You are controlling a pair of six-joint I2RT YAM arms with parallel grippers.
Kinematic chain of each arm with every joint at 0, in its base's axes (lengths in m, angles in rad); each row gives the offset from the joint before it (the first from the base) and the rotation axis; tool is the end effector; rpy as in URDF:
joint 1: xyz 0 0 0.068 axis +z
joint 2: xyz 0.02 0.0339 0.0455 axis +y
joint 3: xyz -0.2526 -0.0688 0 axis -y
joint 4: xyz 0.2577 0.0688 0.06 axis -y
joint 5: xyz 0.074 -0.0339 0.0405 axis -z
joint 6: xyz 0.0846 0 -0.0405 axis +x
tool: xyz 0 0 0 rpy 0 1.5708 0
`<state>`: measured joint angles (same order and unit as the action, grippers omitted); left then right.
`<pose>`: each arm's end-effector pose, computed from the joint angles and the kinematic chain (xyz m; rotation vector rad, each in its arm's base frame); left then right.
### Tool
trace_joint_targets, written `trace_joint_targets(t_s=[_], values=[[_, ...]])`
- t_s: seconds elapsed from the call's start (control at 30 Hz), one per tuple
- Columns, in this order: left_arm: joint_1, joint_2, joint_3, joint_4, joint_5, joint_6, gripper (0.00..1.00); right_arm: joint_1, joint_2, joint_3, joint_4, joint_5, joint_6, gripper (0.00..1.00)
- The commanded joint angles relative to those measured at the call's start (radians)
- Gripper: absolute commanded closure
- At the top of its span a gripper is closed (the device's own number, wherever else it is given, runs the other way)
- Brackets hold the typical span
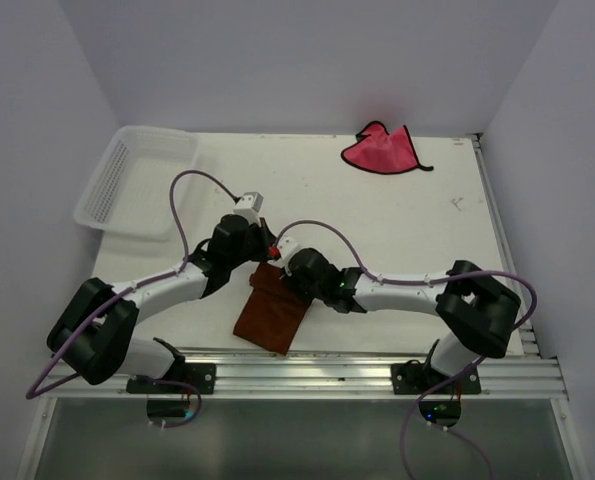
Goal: Roll the towels
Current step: Roll the towel
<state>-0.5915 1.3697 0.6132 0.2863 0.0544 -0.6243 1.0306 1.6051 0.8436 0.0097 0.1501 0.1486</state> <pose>0.2792 -0.1931 0.1560 0.0006 2.1400 -0.7976 0.2020 0.3123 0.1239 -0.9333 2.1569 0.4201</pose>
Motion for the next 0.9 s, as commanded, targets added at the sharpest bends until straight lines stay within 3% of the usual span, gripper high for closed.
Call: trace_joint_targets(t_s=[0.0, 0.33, 0.57, 0.87], values=[[0.005, -0.021, 0.048, -0.035, -0.031, 0.021, 1.00, 0.022, -0.030, -0.018, 0.042, 0.273, -0.052, 0.98], [0.044, 0.002, 0.094, -0.052, -0.018, 0.021, 1.00, 0.118, 0.065, -0.017, 0.153, 0.636, -0.141, 0.99], [0.074, 0.008, 0.103, -0.052, 0.005, 0.023, 1.00, 0.220, 0.166, 0.015, 0.157, 0.770, -0.260, 0.98], [0.081, 0.005, 0.094, -0.022, 0.062, 0.017, 1.00, 0.316, 0.314, 0.155, -0.006, 0.844, -0.307, 0.97]])
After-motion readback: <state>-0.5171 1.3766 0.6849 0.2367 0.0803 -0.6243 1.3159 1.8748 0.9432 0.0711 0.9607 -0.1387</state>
